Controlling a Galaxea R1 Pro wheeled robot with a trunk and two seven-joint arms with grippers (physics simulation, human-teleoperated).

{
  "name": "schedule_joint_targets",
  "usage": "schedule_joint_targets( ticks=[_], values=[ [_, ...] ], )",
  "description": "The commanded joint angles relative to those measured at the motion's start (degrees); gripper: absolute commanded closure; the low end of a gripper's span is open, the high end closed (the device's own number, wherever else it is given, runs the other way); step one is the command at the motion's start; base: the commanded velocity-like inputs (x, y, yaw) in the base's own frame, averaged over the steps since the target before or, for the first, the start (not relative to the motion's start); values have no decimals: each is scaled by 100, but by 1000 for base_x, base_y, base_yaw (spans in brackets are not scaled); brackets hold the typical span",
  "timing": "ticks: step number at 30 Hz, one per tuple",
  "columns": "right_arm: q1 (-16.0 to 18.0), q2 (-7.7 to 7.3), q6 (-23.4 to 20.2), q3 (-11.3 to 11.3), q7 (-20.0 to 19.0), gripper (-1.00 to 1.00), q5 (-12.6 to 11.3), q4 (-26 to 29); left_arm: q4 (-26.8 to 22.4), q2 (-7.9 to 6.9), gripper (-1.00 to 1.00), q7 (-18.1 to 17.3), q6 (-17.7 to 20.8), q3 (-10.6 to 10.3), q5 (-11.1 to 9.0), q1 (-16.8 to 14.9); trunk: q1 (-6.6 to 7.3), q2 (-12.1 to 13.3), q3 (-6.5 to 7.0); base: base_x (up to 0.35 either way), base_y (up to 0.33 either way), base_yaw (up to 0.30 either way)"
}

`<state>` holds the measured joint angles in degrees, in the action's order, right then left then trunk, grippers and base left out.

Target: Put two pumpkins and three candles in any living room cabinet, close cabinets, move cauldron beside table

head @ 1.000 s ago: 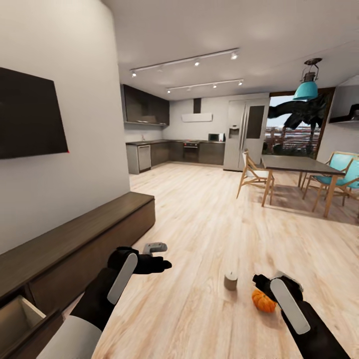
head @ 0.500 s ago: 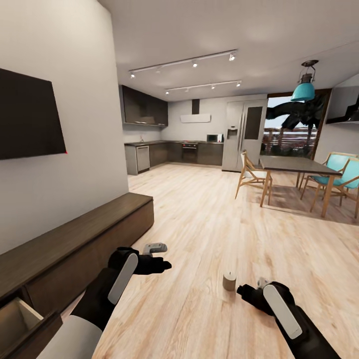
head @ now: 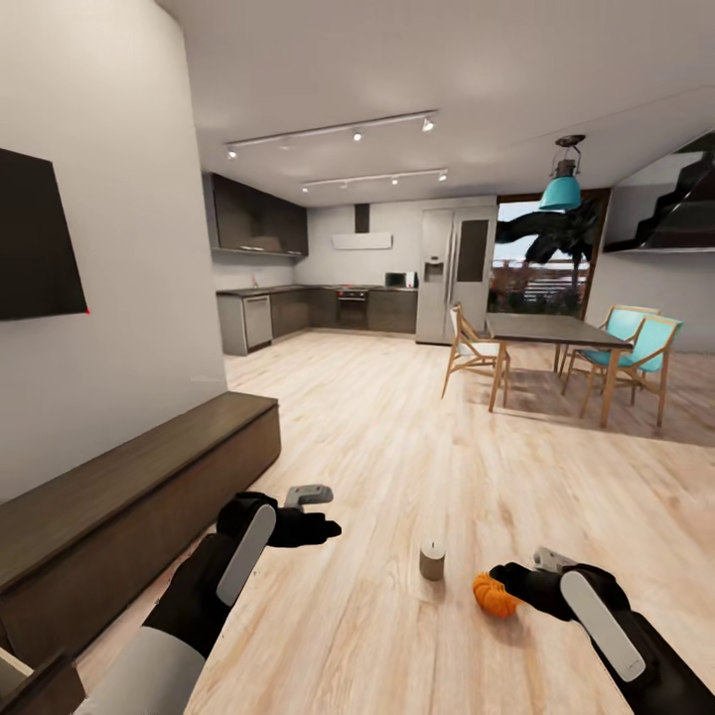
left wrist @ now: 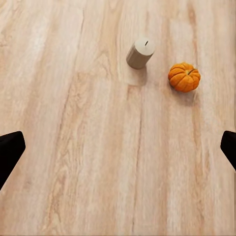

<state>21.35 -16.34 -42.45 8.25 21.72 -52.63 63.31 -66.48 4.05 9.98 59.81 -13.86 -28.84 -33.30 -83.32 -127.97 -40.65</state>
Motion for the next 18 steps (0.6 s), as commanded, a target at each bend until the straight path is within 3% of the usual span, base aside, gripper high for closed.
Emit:
schedule_joint_targets(
  ticks=[1,6,7,9,13,18],
  values=[
    [3,-20,3,14,37,-100,-62,-3,35,3,-100,63,19,-3,-59,-8,0,-3,0,115,-92,-216],
    [-6,-66,19,-3,-8,-100,-60,-37,845,32,-100,66,-73,-9,-53,-338,0,-3,33,164,-55,-217],
    [-7,-69,31,-5,-10,-100,-57,-42,1339,39,-100,64,-190,-19,-57,-551,0,-3,39,250,-15,-178],
    [-8,-70,46,-4,-6,-100,-56,-44,1779,47,-100,61,-312,-48,-67,-747,0,-3,46,280,-10,-117],
    [-8,-70,74,-3,9,-100,-30,-48,2227,72,-100,55,-484,-168,-75,-965,0,-3,52,313,-4,-48],
    [-12,-62,91,-102,49,-100,56,-55,2359,87,-100,51,-545,-419,-83,-1030,0,-3,53,331,-1,-10]
  ],
)
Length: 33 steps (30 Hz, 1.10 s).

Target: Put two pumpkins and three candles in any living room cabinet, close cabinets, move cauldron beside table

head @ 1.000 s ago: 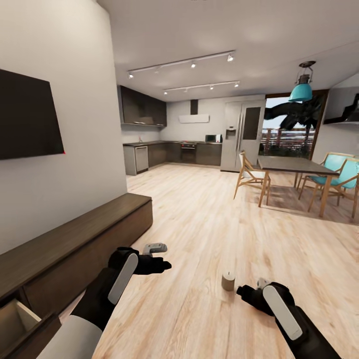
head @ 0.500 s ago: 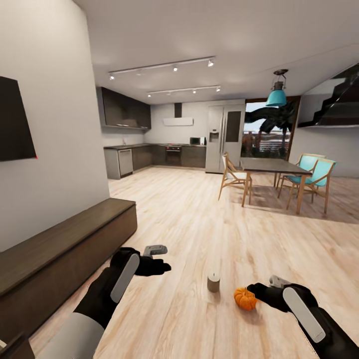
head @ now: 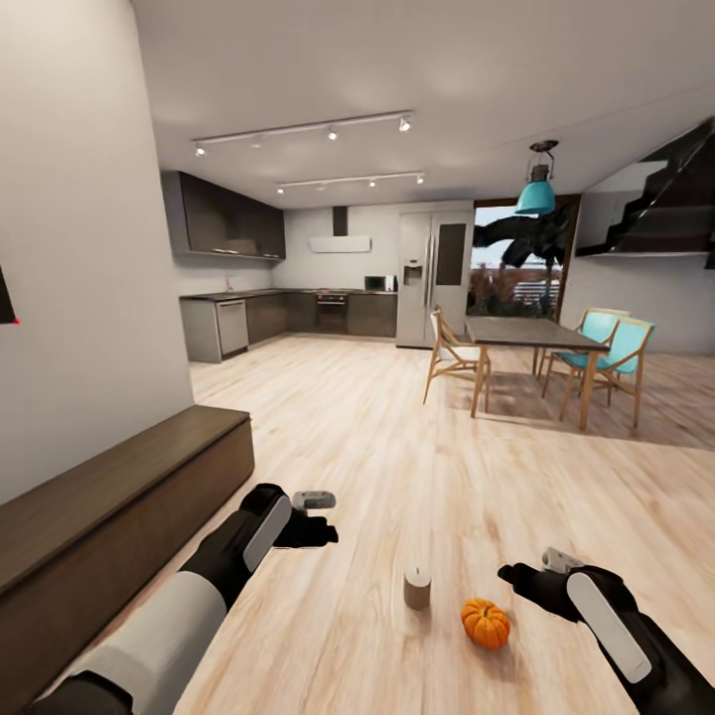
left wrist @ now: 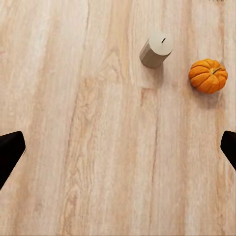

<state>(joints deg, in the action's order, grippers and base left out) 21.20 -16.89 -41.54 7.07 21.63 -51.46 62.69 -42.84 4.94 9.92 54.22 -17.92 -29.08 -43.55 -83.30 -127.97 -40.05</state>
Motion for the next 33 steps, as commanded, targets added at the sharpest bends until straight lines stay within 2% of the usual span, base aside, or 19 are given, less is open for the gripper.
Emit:
schedule_joint_targets(
  ticks=[1,8,19,26,33],
  values=[
    [0,7,-2,-202,62,-100,-37,5,18,11,-100,55,3,-72,-63,-16,-3,-3,-7,335,0,-2],
    [-1,39,2,-312,67,-100,-23,-5,29,26,-100,54,-108,-103,-63,-21,-3,-3,-7,335,-18,-17],
    [-1,5,-1,-374,69,-100,-48,-93,27,83,-100,50,-124,-115,-61,-23,-3,-3,20,297,-108,-241],
    [-1,-1,-3,-386,77,-100,-49,-110,-3,131,-100,59,-115,-289,-61,-22,-3,-3,46,69,-42,-274],
    [-1,1,-3,-635,83,-100,-35,-211,-42,138,-100,58,-114,-338,-63,-22,-3,-3,77,9,-5,-271]
  ],
)
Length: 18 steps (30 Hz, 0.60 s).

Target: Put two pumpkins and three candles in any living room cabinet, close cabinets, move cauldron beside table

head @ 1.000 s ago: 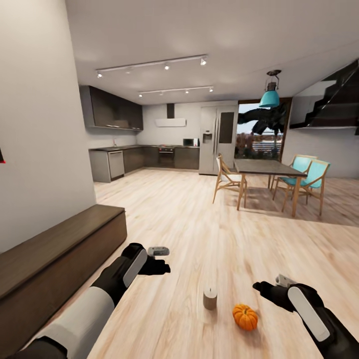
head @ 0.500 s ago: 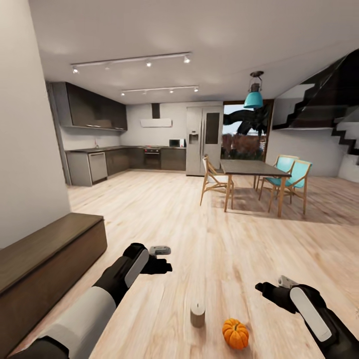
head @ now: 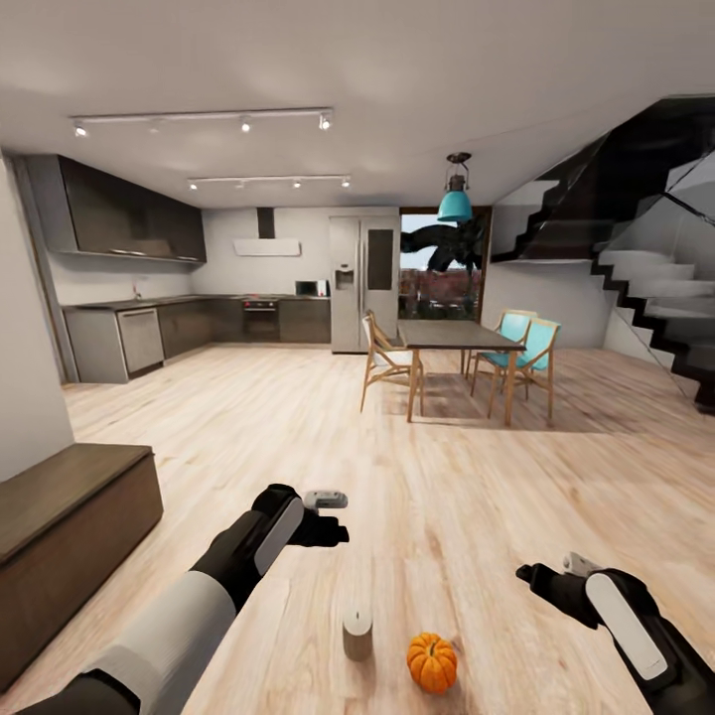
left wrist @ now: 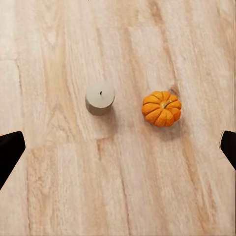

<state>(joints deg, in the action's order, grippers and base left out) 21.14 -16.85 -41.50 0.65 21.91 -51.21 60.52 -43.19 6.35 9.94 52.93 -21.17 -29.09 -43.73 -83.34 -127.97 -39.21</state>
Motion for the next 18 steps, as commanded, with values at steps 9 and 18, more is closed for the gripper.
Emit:
schedule_joint_targets(
  ticks=[9,18],
  values=[
    [5,0,-7,-66,53,-100,-49,-108,-1,-10,-100,60,16,-21,-62,-4,1,-3,33,1,0,-271],
    [5,-2,-7,-74,56,-100,-54,-137,4,-10,-100,61,16,-22,-62,-4,1,-3,73,0,1,-271]
  ],
)
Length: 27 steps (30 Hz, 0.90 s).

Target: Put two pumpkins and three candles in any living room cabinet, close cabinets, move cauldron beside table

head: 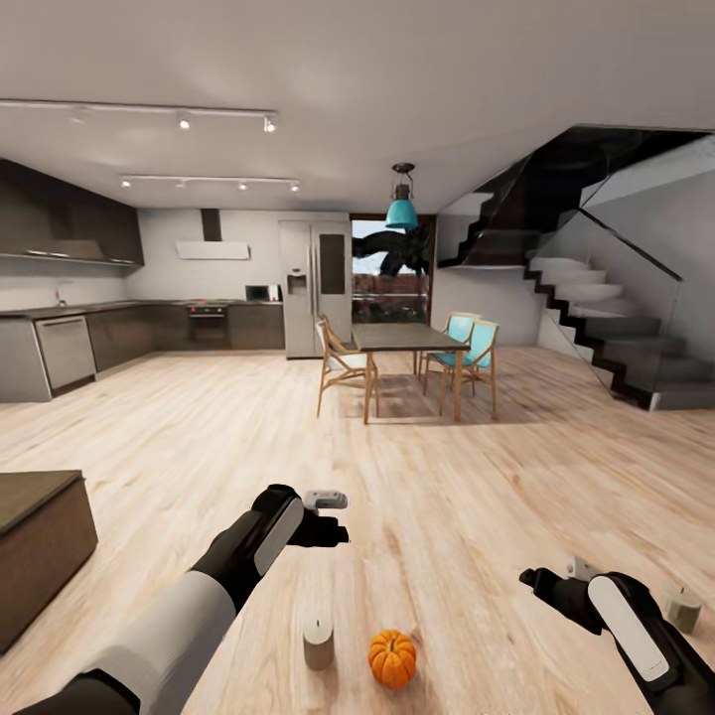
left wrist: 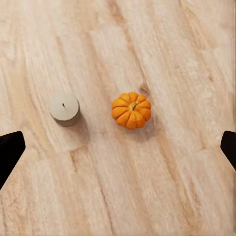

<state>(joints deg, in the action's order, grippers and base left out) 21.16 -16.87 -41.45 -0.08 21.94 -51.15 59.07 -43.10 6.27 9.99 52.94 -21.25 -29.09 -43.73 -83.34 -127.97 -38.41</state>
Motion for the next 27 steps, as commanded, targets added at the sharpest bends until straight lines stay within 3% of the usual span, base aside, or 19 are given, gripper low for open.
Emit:
schedule_joint_targets(
  ticks=[1,12,27],
  values=[
    [3,-1,-12,-1,54,-100,-59,5,-3,-3,-100,56,15,-16,-62,-4,1,-3,-3,0,48,-271],
    [4,26,-12,-1,48,-100,-55,3,49,-9,-100,65,42,-19,-49,-4,1,-3,44,125,203,-252],
    [5,43,-12,-1,47,-100,-52,2,56,-12,-100,64,50,-19,-44,-5,1,-3,63,254,223,-65]
  ],
)
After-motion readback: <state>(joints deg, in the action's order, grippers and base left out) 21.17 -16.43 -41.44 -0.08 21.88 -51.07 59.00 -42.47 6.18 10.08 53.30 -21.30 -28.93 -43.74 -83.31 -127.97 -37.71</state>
